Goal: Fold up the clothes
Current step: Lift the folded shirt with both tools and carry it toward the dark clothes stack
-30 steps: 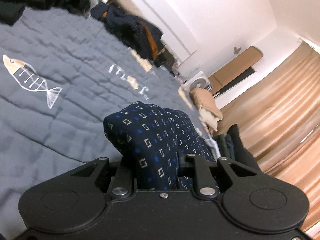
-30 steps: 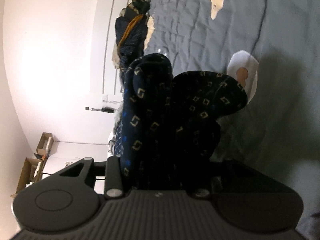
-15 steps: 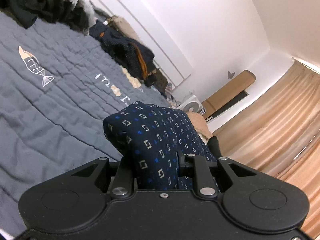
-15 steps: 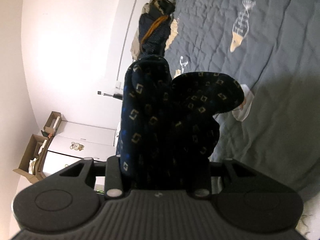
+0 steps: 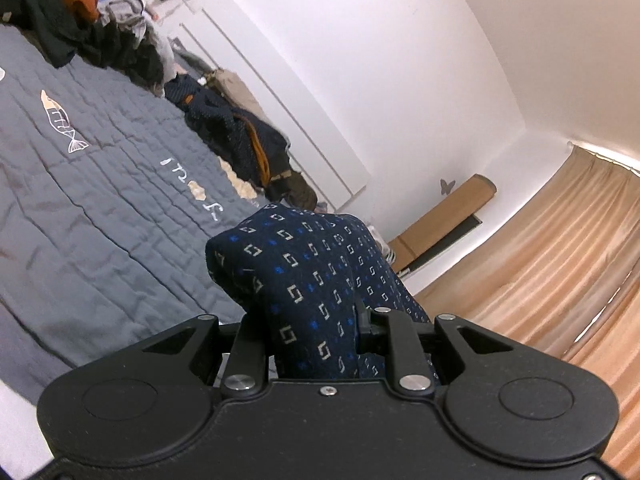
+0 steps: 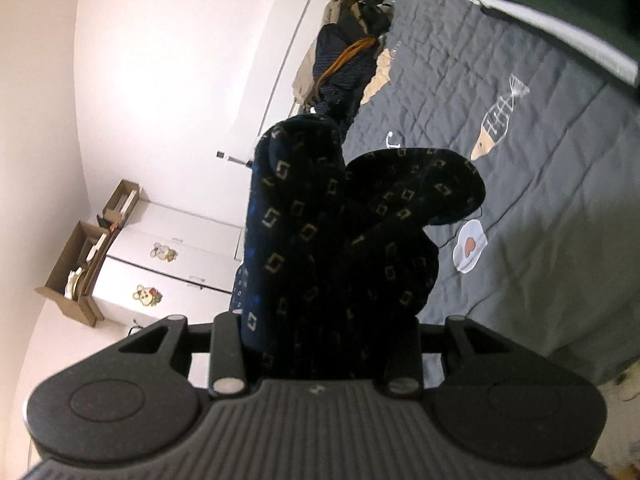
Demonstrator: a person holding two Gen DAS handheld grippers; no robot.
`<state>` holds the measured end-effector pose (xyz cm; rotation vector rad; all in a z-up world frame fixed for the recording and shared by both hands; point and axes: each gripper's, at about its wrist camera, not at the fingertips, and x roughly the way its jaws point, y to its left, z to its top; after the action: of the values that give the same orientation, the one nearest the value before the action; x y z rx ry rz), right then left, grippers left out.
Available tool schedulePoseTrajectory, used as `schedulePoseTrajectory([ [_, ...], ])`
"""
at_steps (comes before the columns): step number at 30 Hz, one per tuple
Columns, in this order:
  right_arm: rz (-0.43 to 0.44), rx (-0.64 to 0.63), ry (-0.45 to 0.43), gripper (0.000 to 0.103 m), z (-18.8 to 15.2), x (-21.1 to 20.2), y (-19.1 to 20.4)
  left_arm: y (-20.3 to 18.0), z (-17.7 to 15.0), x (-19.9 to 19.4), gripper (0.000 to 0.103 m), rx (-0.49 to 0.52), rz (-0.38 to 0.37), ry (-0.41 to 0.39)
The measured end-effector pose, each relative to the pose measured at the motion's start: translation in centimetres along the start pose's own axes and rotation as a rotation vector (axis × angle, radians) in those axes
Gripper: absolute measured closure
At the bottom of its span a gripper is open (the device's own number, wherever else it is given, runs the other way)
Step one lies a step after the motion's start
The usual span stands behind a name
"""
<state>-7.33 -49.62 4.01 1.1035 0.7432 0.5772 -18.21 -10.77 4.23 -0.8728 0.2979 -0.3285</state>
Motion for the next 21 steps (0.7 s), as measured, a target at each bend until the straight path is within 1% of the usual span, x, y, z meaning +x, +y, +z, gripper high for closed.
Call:
schedulePoseTrajectory([
  [4, 0.004, -0.038, 0.021, 0.065, 1.8, -2.9, 0.9, -3.2, -2.1, 0.1, 0.083, -0.014, 0.010, -0.033],
  [7, 0.004, -0.053, 0.028, 0.065, 3.6, -5.2, 1.6, -5.8, -3.3, 0.6, 0.083, -0.003, 0.015, -0.045],
  [15, 0.001, -0.085, -0.006, 0.065, 7.2, -11.3, 2.7, -11.9, -6.2, 2.1, 0.083, 0.022, 0.009, -0.042],
  [21, -0.013, -0.112, -0.034, 0.065, 9.7, -14.3, 3.2, -15.4, -8.4, 3.5, 0.083, 0.035, 0.017, -0.035],
])
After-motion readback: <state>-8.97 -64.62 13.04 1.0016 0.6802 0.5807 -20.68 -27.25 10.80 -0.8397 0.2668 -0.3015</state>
